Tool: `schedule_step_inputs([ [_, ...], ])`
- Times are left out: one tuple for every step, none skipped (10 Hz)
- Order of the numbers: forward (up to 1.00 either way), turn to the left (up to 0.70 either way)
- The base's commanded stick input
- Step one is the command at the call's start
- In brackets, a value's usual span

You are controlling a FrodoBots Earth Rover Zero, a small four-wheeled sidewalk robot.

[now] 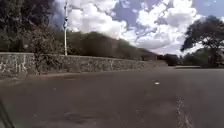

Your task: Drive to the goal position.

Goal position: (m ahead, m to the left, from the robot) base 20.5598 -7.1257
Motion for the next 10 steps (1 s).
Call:
schedule_step_inputs([
  [0.70, 0.00],
  [0.70, 0.00],
  [0.70, 0.00],
  [0.70, 0.00],
  [0.70, 0.00],
  [0.70, 0.00],
  [0.70, 0.00],
  [0.70, 0.00],
  [0.70, 0.00],
  [0.70, 0.00],
])
